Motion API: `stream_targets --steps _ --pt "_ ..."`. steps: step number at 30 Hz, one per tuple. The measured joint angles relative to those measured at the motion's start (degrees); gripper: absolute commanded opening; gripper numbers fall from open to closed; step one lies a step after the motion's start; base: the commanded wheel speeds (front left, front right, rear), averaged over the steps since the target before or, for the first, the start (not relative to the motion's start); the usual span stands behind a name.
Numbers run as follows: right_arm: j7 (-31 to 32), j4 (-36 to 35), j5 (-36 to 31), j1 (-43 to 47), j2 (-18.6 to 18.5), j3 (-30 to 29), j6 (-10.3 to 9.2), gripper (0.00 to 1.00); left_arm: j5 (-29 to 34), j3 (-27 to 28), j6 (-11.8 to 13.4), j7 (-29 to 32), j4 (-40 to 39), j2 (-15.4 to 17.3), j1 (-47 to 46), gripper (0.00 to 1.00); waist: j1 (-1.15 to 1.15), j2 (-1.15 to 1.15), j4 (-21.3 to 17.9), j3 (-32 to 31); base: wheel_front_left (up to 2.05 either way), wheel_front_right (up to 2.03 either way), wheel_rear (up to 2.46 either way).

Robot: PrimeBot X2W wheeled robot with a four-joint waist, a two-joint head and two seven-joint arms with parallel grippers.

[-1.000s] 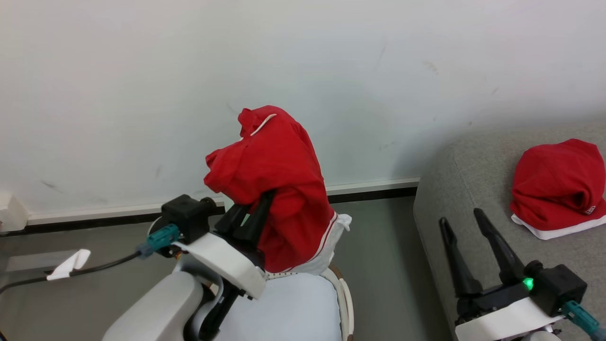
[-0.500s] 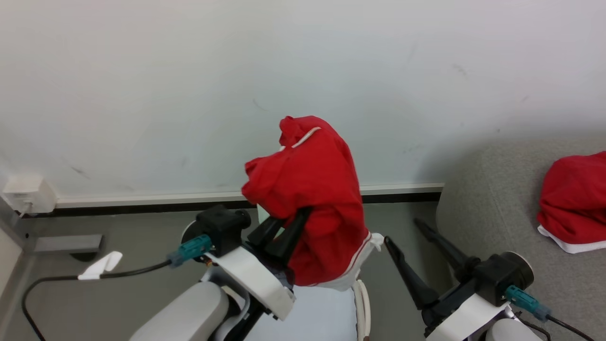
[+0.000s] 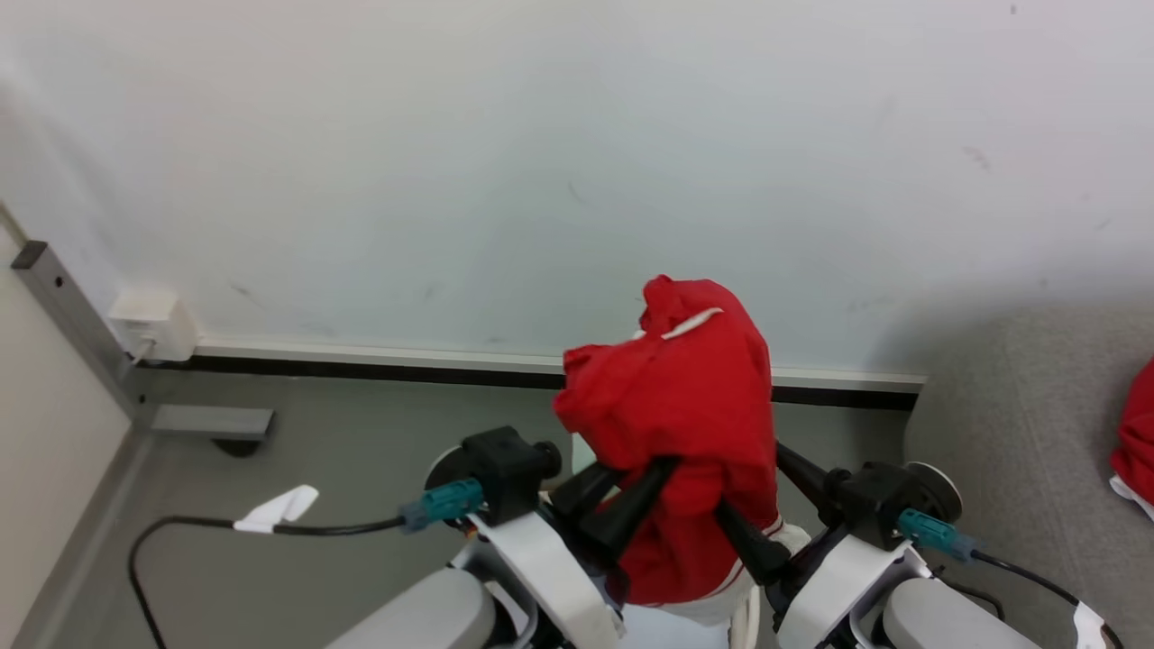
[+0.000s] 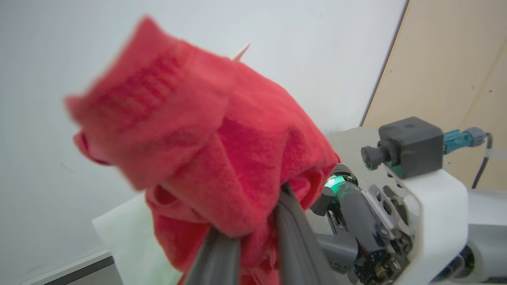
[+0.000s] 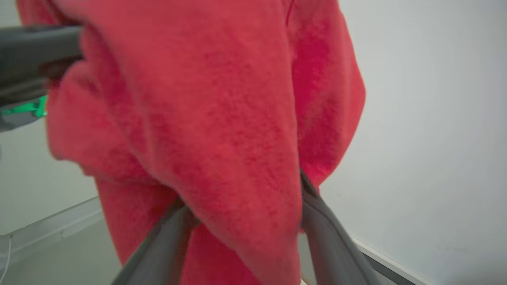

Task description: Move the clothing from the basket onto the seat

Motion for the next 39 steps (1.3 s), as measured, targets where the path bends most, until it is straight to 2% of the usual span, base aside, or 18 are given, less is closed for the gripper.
stream_targets --steps 7,8,9,10,11,19,28,29,30,31,32,37,39 --pt "0.0 2.34 3.02 -2.28 0.21 4.28 0.0 1.0 0.0 -2.89 -1.21 0.81 0.09 -1.53 0.04 0.0 0.0 0.0 3.3 -0.38 0.0 0.0 0.0" --pt "0.01 2.44 3.39 -2.3 0.24 4.37 0.0 0.68 0.0 -3.0 -1.27 0.82 0.2 -1.62 0.04 0.0 0.0 0.0 3.75 -0.45 0.0 0.0 0.0" --pt "0.01 2.58 3.75 -2.3 0.33 4.5 0.0 0.43 0.0 -3.05 -1.27 0.83 0.34 -1.64 0.04 0.0 0.0 0.0 4.14 -0.5 0.0 0.0 0.0" --pt "0.01 2.69 3.96 -2.3 0.42 4.66 0.0 0.18 0.0 -3.05 -1.26 0.83 0.46 -1.6 0.04 0.0 0.0 0.0 4.48 -0.55 0.0 0.0 0.0" --pt "0.01 2.75 4.11 -2.3 0.48 4.76 0.0 0.0 0.0 -3.05 -1.26 0.83 0.55 -1.57 0.04 0.0 0.0 0.0 4.74 -0.59 0.0 0.0 0.0" --pt "0.01 2.18 5.54 -2.25 0.52 3.69 0.0 0.0 -0.01 -2.86 -0.6 0.78 1.1 -1.13 0.04 0.0 0.0 0.0 4.82 -0.3 0.0 0.0 0.0" --pt "0.01 -0.51 6.28 0.32 0.78 -2.22 0.0 0.0 -0.45 -1.42 0.47 -0.3 3.25 -0.62 0.26 0.0 0.0 0.0 2.78 0.22 0.0 0.0 0.0" --pt "0.01 -0.65 6.27 0.57 0.83 -2.72 0.0 0.0 -0.45 -1.41 0.54 -0.35 3.39 -0.68 0.28 0.2 0.0 0.0 2.51 0.26 0.0 0.0 0.0" --pt "0.01 -0.89 6.24 0.8 0.93 -3.3 0.0 0.0 -0.45 -1.4 0.62 -0.38 3.52 -0.81 0.3 0.45 0.0 0.0 2.24 0.29 0.0 0.0 0.0" --pt "0.01 -1.19 6.21 1.04 1.04 -3.78 0.0 0.0 -0.45 -1.4 0.73 -0.58 3.64 -0.92 0.32 0.85 0.0 0.0 1.94 0.32 0.0 0.0 0.0" --pt "0.01 -1.48 6.2 1.37 1.21 -4.39 0.0 0.0 -0.44 -1.36 0.81 -0.65 3.7 -0.97 0.32 1.0 0.0 0.0 1.61 0.35 0.0 0.0 0.0" --pt "0.01 -2.48 5.48 2.24 1.63 -8.45 0.0 0.0 -0.44 -1.27 1.05 -0.86 4.0 -1.13 0.31 1.0 0.0 0.0 -0.26 0.56 0.0 0.0 0.0" --pt "0.04 -3.24 4.02 2.76 1.55 -11.93 0.0 0.0 -0.31 -1.22 1.47 -1.29 4.33 -0.89 0.36 1.0 0.0 0.0 -2.23 0.76 0.0 0.0 0.0"
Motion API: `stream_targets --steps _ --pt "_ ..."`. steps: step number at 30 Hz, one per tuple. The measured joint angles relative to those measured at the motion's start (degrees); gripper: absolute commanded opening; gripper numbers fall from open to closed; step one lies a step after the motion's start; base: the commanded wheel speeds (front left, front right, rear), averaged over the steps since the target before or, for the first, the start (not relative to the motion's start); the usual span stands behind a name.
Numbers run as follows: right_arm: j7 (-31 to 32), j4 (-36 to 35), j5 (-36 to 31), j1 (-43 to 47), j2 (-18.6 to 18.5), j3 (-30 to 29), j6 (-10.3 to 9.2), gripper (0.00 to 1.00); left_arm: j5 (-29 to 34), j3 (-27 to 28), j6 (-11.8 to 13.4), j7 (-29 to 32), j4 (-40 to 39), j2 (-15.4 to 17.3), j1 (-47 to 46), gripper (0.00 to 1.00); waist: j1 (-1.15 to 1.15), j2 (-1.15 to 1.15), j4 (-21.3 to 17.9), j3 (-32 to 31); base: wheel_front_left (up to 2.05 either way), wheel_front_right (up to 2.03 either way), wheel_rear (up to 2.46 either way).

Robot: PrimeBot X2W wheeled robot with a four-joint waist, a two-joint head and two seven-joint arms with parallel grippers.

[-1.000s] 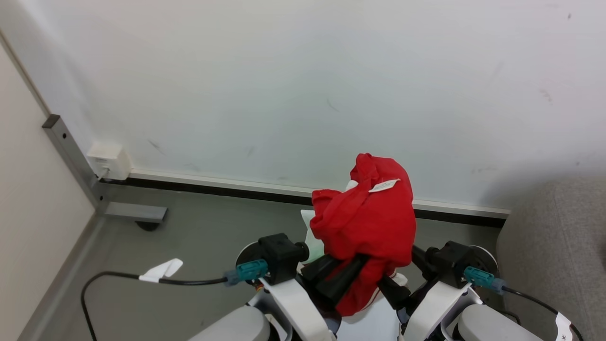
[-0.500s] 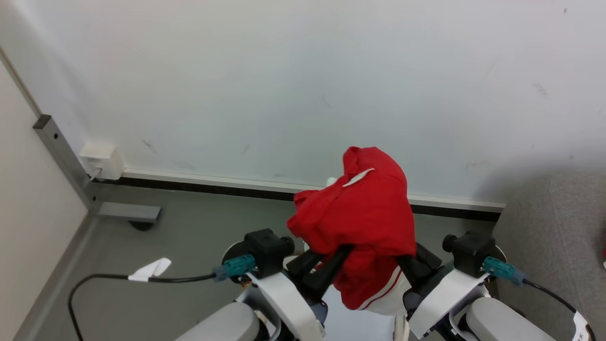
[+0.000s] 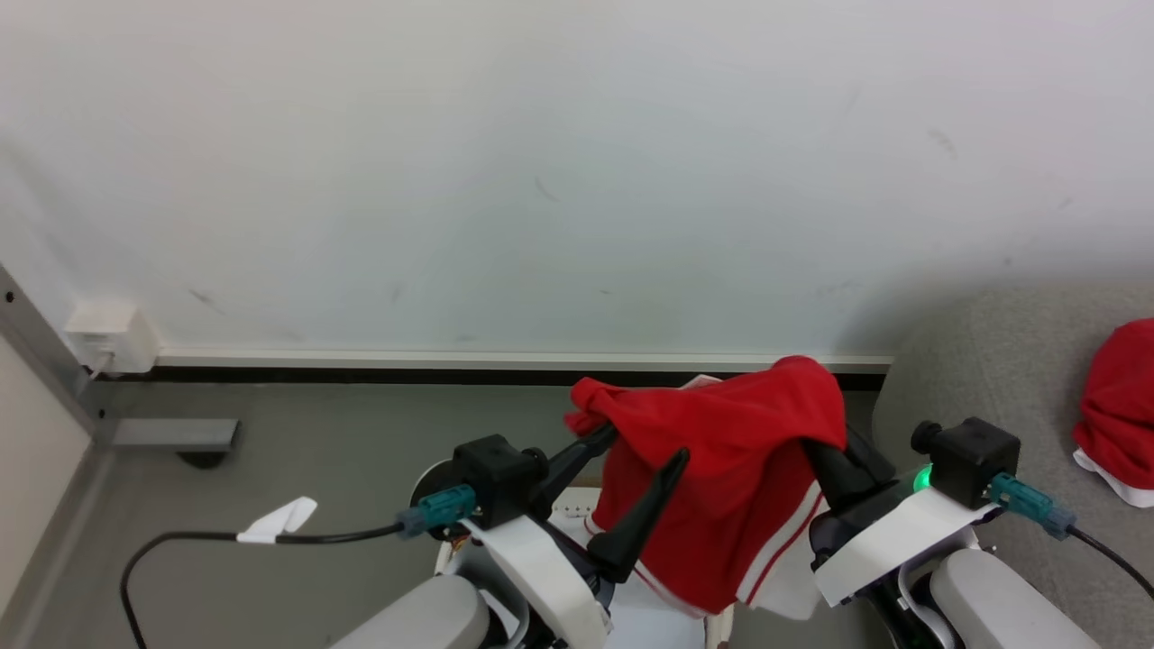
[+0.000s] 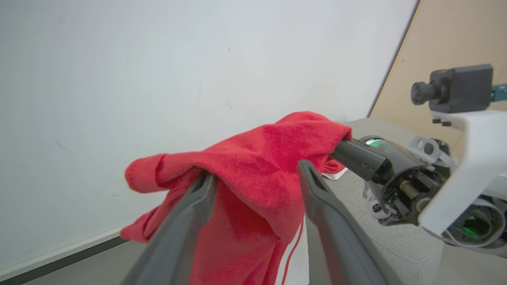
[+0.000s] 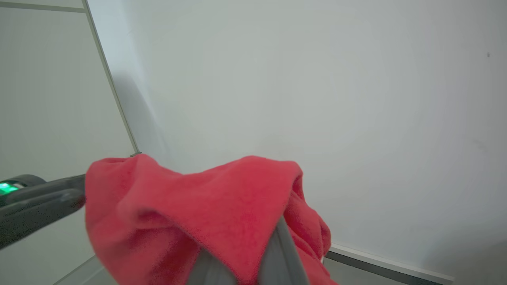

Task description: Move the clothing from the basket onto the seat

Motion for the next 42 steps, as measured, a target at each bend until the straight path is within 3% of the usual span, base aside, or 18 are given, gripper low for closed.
stream_targets --steps 8,26,35,42 --pt "0.0 -2.35 -1.9 1.16 -1.37 -5.22 0.0 0.0 0.55 -0.03 0.27 -0.58 0.43 0.26 0.25 1.0 0.0 0.0 -4.7 0.32 0.0 0.0 0.0" --pt "-0.01 -14.29 -7.28 6.69 -5.73 -21.35 0.0 0.0 5.49 0.71 -0.31 -2.29 -0.78 0.56 0.91 1.0 0.0 0.0 -21.18 1.36 0.0 0.0 0.0" --pt "-0.01 -17.26 -7.9 9.44 -4.93 -22.53 0.0 0.0 8.92 1.1 -0.66 -2.44 -0.65 0.65 0.92 1.0 0.0 0.0 -28.66 2.7 0.0 0.0 0.0" --pt "-0.01 -18.05 -8.17 9.92 -4.37 -22.72 0.0 0.0 10.47 1.64 -1.52 -2.44 0.27 0.33 0.96 1.0 0.0 0.0 -30.87 3.86 0.0 0.0 0.0"
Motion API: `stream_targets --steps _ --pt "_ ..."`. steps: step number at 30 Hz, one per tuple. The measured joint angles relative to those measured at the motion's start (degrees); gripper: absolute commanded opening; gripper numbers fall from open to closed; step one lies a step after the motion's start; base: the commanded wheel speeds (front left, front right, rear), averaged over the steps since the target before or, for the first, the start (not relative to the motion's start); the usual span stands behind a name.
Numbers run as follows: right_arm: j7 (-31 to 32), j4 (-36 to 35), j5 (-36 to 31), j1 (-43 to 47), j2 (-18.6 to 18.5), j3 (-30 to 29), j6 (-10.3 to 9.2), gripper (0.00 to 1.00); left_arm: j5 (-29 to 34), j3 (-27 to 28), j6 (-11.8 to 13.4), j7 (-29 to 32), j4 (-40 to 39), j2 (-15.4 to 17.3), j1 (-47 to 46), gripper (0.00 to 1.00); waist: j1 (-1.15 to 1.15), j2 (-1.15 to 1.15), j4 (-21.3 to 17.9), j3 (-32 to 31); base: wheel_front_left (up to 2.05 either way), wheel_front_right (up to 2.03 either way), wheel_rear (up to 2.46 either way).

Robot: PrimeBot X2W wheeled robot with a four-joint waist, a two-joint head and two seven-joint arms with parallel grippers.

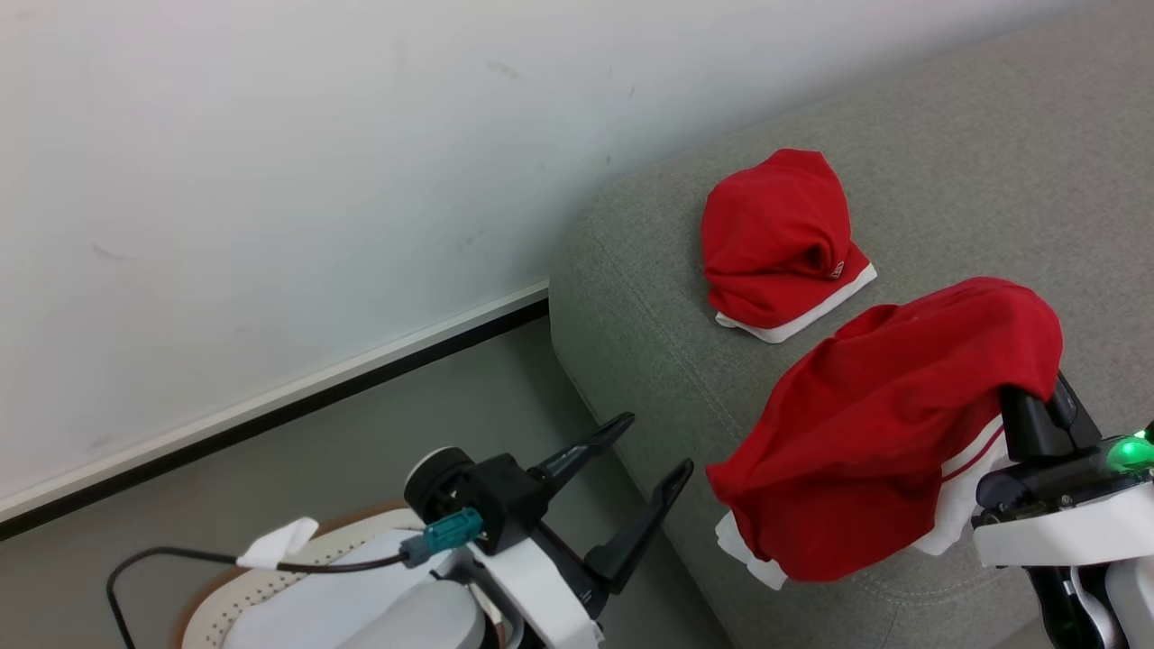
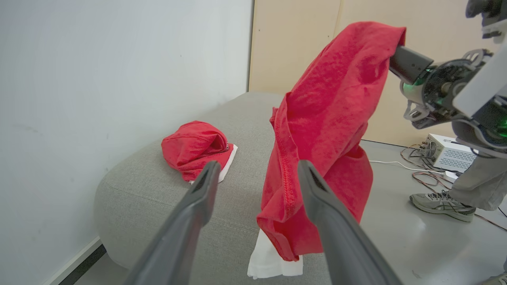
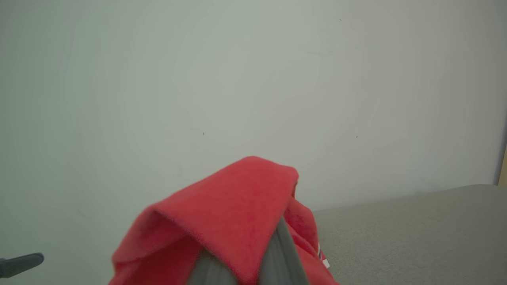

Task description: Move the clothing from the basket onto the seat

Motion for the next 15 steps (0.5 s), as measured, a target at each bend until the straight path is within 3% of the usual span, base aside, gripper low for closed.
stream_targets --steps 9,15 --pt "0.0 -0.56 2.47 -7.03 -0.82 0.74 0.0 0.0 0.67 0.04 -0.83 0.15 1.14 0.3 -1.41 1.0 0.0 0.0 0.72 3.92 0.0 0.0 0.0" --pt "0.0 1.36 2.36 -14.99 -4.6 -1.93 0.0 0.0 1.25 0.18 -1.29 0.49 0.2 1.76 -3.59 1.0 0.0 0.0 2.51 9.02 0.0 0.0 0.0"
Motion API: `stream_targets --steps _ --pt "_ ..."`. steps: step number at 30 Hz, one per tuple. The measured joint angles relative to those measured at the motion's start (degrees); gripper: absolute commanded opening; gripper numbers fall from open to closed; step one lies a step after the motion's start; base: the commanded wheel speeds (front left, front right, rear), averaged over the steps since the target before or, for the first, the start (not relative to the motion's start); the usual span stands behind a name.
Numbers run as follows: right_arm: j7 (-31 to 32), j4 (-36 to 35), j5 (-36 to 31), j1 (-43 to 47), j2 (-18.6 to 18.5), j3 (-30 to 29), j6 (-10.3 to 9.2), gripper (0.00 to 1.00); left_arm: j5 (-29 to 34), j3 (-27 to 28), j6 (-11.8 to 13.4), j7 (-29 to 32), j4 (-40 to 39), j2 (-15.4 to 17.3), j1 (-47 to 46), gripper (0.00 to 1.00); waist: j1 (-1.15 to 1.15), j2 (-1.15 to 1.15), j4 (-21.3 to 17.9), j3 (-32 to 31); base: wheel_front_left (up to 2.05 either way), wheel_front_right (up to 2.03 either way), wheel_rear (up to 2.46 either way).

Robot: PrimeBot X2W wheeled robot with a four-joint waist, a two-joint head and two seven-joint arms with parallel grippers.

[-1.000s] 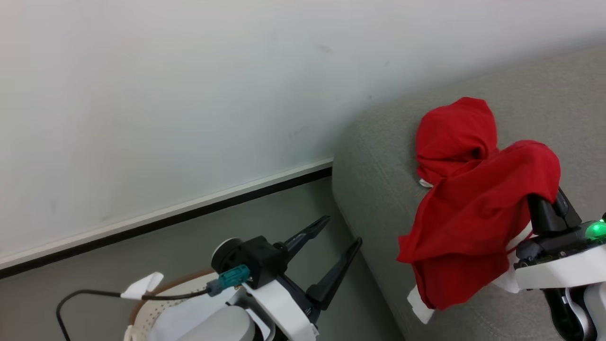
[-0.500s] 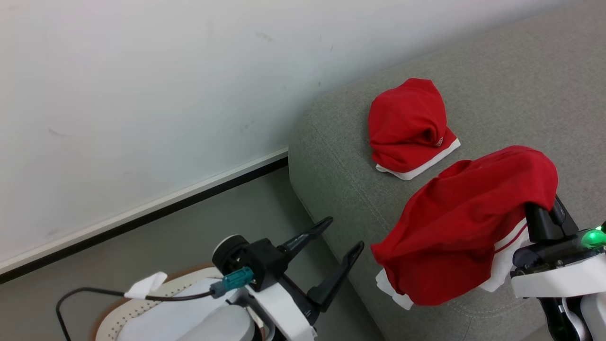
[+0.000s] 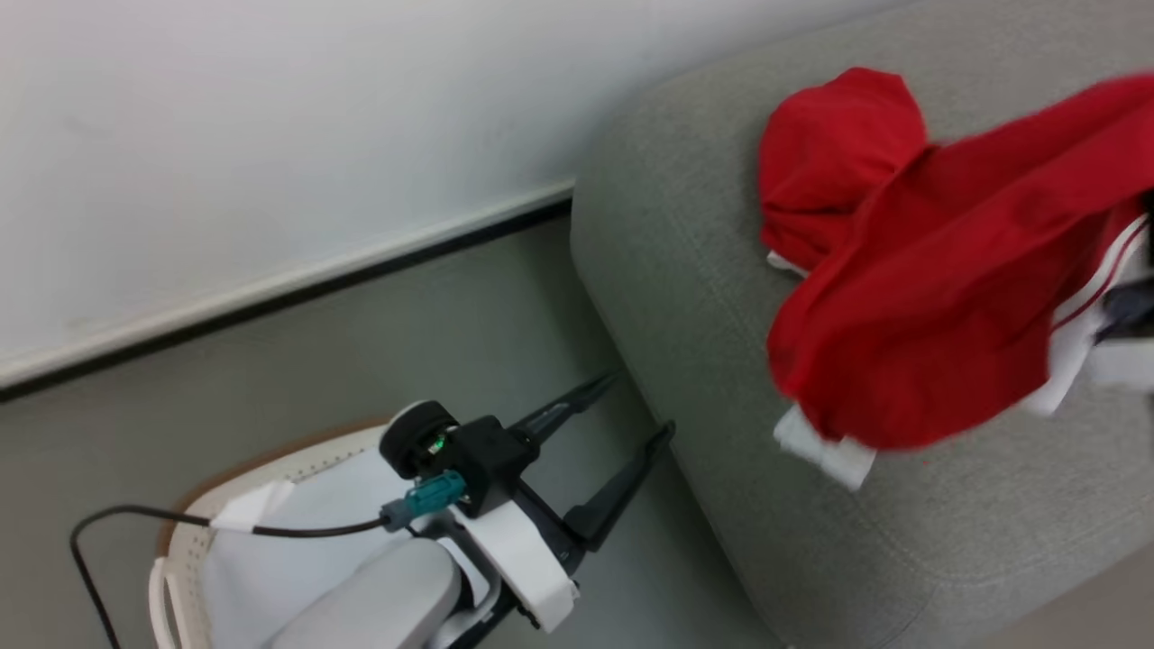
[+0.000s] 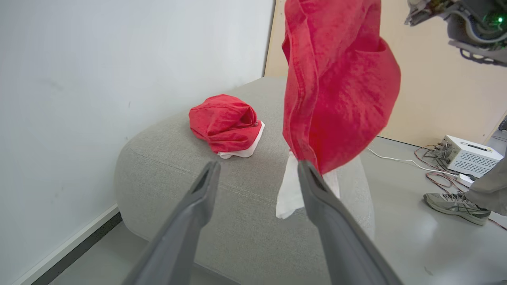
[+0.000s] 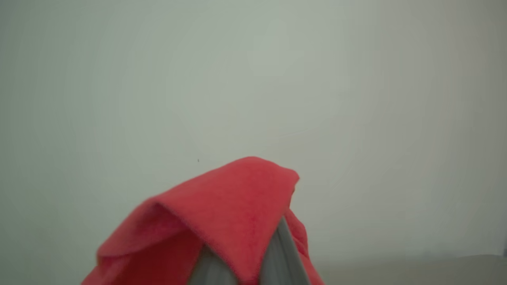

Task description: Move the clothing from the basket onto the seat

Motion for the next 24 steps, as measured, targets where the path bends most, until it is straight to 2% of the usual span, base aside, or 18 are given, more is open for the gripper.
stream_targets --steps 8,14,19,24 --pt "0.0 2.66 0.01 -10.79 -6.39 -10.59 0.0 0.0 0.89 0.85 0.1 1.04 -2.71 3.02 -2.35 1.0 0.01 0.0 2.9 7.44 0.0 0.0 0.0" --pt "1.75 9.65 -0.49 -17.12 -10.11 -17.73 0.0 0.0 1.63 1.38 0.26 2.04 -4.97 5.14 -3.7 1.0 0.01 0.0 4.97 13.48 0.0 0.0 0.0" --pt "3.38 18.72 -2.8 -21.59 -12.51 -19.31 0.0 0.0 2.49 1.54 0.24 2.53 -6.38 5.87 -5.54 1.0 0.01 0.0 6.94 18.21 0.0 0.0 0.0" --pt "6.16 27.8 -6.26 -24.42 -12.61 -16.12 0.0 0.0 2.71 1.75 0.24 2.53 -6.8 5.97 -6.81 1.0 0.01 0.0 9.25 21.81 0.0 0.0 0.0"
